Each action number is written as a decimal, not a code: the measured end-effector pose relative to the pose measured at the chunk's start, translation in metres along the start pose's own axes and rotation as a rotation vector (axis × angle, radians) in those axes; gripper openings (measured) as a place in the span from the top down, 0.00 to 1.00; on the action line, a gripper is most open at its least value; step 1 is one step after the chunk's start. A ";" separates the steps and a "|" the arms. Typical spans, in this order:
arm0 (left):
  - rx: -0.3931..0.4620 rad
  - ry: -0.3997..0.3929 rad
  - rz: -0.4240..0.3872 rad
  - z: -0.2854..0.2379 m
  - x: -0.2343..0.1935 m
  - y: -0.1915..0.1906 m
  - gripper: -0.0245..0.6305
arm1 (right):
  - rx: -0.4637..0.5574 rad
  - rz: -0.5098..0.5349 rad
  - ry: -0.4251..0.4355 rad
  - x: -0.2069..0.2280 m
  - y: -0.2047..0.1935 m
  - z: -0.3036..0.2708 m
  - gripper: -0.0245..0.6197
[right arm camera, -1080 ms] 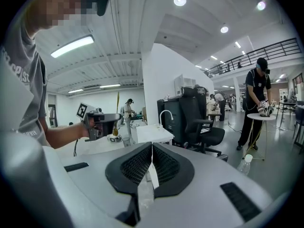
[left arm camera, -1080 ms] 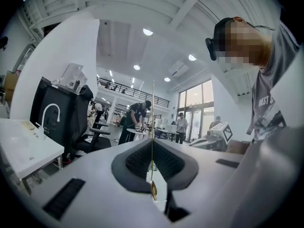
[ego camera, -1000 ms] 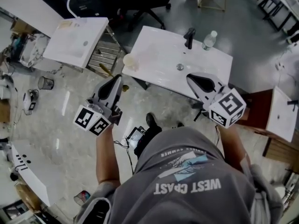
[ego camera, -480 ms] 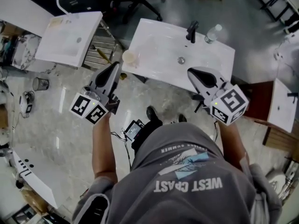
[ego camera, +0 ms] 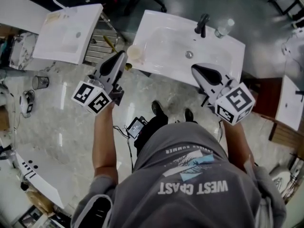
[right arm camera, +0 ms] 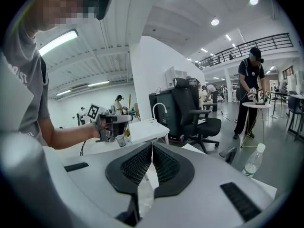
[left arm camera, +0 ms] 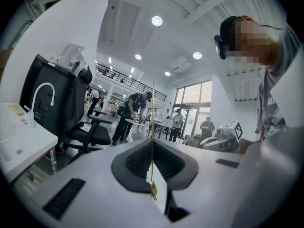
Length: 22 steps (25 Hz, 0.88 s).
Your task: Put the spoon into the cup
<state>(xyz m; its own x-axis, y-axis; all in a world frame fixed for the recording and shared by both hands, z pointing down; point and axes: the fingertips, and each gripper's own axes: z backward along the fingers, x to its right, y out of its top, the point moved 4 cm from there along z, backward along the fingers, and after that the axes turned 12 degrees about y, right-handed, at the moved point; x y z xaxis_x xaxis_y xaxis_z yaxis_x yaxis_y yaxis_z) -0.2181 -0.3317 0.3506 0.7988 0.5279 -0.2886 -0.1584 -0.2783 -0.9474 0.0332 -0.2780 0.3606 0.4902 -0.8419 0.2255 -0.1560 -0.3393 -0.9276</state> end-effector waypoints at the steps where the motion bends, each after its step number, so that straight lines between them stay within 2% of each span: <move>1: -0.005 0.000 0.004 -0.003 -0.004 -0.002 0.96 | -0.003 -0.005 0.002 0.001 -0.001 -0.003 0.91; 14: -0.058 0.024 0.029 -0.027 -0.035 -0.026 0.96 | -0.044 -0.063 0.023 0.009 -0.026 -0.021 0.91; 22: -0.056 0.027 0.046 -0.034 -0.044 -0.041 0.96 | -0.066 -0.082 0.041 0.007 -0.039 -0.027 0.91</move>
<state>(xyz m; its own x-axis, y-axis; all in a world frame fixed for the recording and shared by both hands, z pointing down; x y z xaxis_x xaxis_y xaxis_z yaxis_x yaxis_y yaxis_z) -0.2272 -0.3708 0.4065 0.8069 0.4919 -0.3271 -0.1631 -0.3466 -0.9237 0.0194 -0.2823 0.4065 0.4683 -0.8264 0.3127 -0.1739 -0.4332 -0.8844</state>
